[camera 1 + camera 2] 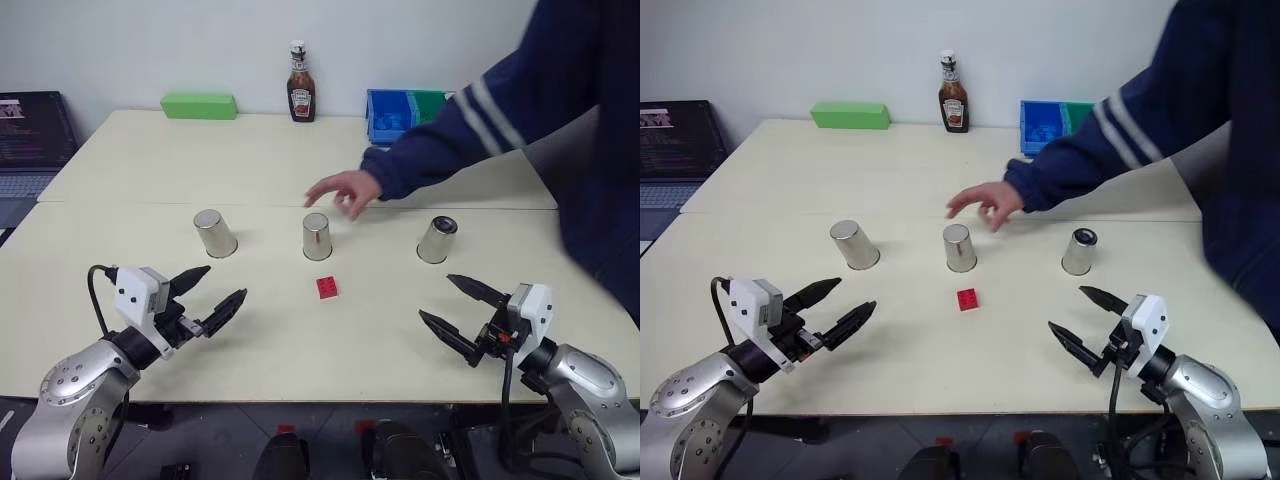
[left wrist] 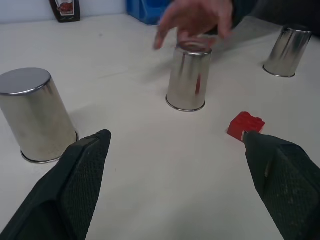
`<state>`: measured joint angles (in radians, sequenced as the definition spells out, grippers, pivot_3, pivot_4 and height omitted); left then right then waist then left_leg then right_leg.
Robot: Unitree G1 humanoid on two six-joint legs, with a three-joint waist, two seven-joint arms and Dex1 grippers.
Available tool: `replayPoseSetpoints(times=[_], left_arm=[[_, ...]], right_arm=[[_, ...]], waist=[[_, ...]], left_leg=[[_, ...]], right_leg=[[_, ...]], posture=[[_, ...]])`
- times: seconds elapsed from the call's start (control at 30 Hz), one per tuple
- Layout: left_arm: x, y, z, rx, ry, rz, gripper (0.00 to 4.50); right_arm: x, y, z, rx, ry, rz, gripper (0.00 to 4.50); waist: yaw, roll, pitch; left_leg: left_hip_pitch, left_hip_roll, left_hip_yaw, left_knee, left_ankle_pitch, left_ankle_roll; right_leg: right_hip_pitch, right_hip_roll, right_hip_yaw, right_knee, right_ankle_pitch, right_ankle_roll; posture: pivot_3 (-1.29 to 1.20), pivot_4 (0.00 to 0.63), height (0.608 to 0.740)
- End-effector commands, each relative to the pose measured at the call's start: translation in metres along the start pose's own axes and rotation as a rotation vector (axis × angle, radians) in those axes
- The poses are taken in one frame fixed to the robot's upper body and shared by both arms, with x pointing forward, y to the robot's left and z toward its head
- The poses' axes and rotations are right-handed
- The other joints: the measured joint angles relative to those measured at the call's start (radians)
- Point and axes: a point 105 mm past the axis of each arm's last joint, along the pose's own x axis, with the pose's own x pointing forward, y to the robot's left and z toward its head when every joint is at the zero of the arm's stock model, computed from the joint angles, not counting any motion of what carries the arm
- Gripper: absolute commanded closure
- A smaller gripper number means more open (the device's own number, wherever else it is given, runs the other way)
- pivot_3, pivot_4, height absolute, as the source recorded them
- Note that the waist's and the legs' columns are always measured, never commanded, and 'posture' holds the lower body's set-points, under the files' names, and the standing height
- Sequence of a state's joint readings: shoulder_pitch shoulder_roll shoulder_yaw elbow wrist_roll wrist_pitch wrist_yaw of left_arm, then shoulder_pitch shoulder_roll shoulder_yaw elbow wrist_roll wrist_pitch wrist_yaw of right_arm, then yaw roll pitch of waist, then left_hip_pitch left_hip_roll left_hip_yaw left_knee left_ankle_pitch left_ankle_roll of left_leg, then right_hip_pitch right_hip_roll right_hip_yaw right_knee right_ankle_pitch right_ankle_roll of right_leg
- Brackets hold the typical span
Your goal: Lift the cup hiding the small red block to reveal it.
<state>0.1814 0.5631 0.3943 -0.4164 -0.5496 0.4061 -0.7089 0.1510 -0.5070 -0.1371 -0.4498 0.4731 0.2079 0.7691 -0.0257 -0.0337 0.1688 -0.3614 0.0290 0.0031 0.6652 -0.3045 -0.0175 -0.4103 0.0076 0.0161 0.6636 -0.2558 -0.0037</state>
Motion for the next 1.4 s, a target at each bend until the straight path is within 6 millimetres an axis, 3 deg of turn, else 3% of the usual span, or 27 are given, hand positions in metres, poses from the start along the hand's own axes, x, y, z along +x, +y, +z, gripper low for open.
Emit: replayPoseSetpoints(times=[0.03, 0.43, 1.4], left_arm=[[-0.001, 0.000, 0.007, 0.025, -0.030, 0.002, 0.00], [0.001, 0.007, 0.004, 0.046, -0.027, 0.024, 0.00], [0.001, 0.003, 0.001, 0.031, -0.007, -0.013, 0.00]], right_arm=[[-0.001, -0.003, 0.011, -0.027, -0.023, -0.007, 0.01], [-0.001, -0.009, 0.006, -0.022, -0.008, -0.020, 0.01], [0.010, -0.003, 0.022, -0.024, -0.015, -0.012, 0.01]], waist=[[0.000, 0.000, 0.000], [0.000, 0.000, 0.000], [0.000, 0.000, 0.000]], left_leg=[[0.000, 0.000, 0.000, 0.000, 0.000, 0.000], [0.000, 0.000, 0.000, 0.000, 0.000, 0.000], [0.000, 0.000, 0.000, 0.000, 0.000, 0.000]], right_leg=[[0.000, 0.000, 0.000, 0.000, 0.000, 0.000], [0.000, 0.000, 0.000, 0.000, 0.000, 0.000], [0.000, 0.000, 0.000, 0.000, 0.000, 0.000]], posture=[[0.00, 0.150, 0.740], [0.00, 0.150, 0.740], [0.00, 0.150, 0.740]])
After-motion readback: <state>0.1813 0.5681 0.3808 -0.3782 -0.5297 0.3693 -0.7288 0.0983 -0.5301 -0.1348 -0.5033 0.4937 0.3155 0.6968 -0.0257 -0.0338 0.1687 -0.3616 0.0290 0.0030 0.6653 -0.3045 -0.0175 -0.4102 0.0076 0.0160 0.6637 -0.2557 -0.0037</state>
